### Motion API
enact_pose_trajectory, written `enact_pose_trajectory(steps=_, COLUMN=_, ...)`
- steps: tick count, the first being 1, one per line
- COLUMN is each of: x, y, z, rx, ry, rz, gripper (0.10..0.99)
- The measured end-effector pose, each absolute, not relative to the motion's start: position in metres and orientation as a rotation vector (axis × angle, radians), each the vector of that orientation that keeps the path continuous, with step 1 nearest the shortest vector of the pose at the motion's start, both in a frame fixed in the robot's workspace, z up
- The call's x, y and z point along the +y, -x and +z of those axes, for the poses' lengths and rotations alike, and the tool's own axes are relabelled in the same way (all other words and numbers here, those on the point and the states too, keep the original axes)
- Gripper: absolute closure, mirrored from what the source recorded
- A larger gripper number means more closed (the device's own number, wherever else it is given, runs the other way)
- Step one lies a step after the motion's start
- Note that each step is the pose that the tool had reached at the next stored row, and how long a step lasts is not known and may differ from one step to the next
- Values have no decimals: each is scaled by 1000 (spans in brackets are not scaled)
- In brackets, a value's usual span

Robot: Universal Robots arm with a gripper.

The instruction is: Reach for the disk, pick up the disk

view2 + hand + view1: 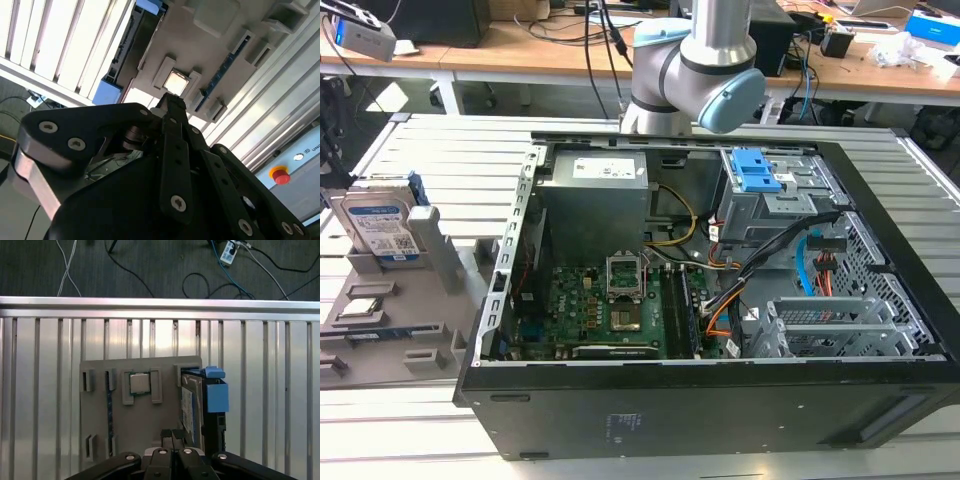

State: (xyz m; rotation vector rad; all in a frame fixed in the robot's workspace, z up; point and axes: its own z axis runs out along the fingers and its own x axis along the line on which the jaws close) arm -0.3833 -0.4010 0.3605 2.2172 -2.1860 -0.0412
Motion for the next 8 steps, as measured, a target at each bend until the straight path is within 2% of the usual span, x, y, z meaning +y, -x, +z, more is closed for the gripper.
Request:
enact_pose_trajectory(steps=3, x=-401, y=383, z=361, rx=-2185, ry=-2218, rz=-41, gripper=973)
enact_pose_trajectory(steps=6, x=-401, y=383, z=360, rx=-2184, ry=-2219, rz=-41, gripper=792)
enact_pose_trajectory(steps=7, x=-401, y=383, z=361, rx=-2184, ry=-2219, rz=-41, gripper=792)
enact_pose_trajectory(steps=8, x=-401, y=383, z=361, rx=-2184, ry=-2220, rz=-41, gripper=729)
